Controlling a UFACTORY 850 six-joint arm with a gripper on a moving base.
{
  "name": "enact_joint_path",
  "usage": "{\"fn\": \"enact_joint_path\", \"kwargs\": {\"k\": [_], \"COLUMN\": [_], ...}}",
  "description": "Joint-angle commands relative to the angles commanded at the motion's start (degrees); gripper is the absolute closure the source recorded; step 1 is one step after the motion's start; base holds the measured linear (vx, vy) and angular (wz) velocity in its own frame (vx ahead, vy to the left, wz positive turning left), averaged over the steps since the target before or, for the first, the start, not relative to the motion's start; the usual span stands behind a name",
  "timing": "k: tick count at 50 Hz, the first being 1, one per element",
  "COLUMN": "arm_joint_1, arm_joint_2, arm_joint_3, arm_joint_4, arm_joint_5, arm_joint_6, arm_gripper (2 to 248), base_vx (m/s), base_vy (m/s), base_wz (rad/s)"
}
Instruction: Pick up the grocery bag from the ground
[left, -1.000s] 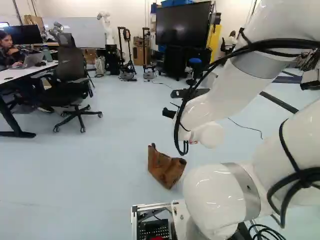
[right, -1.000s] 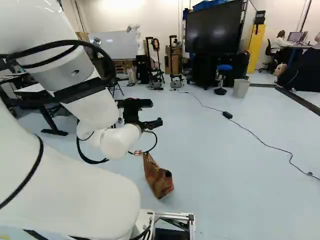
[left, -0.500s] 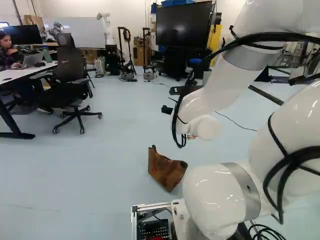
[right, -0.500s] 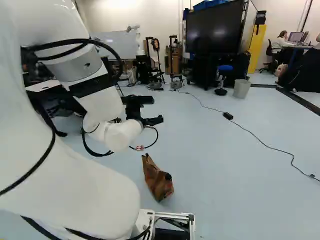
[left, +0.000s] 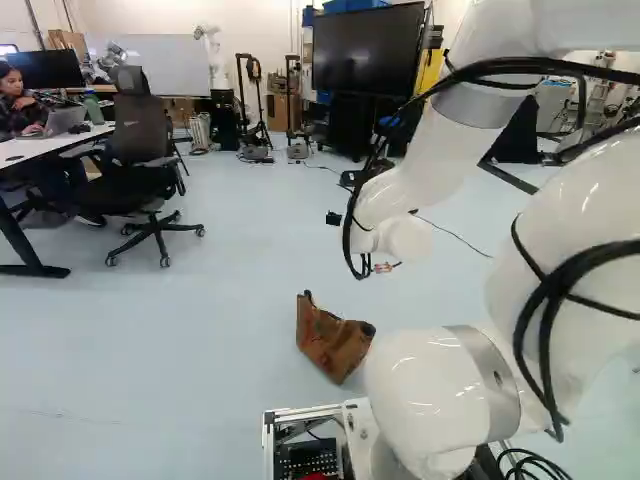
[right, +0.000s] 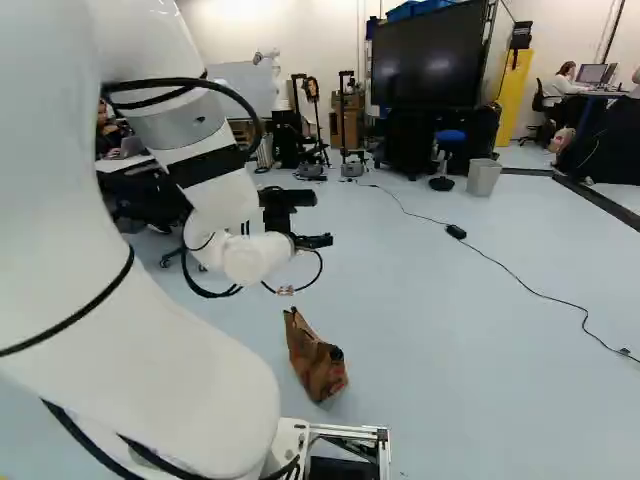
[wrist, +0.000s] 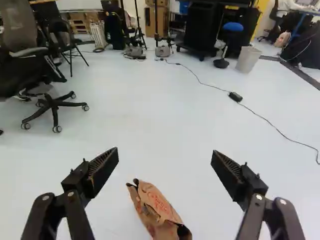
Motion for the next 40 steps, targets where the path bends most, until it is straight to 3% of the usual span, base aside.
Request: {"fn": "enact_joint_path", "kwargs": {"k": [20,40], "arm_joint_1": [-2.04,-1.74], "arm_joint_2": [-7.26,-13.93], "arm_joint_3": [-7.35,-14.66], "arm_joint_4": [-0.48,-8.25], "arm_joint_5": [-6.15,-7.98], "arm_joint_6": [0.0,0.0], "arm_gripper": [3,3], "base_vx": [0.0,0.0], "base_vy": [0.0,0.0], "base_wz": [0.0,0.0]}}
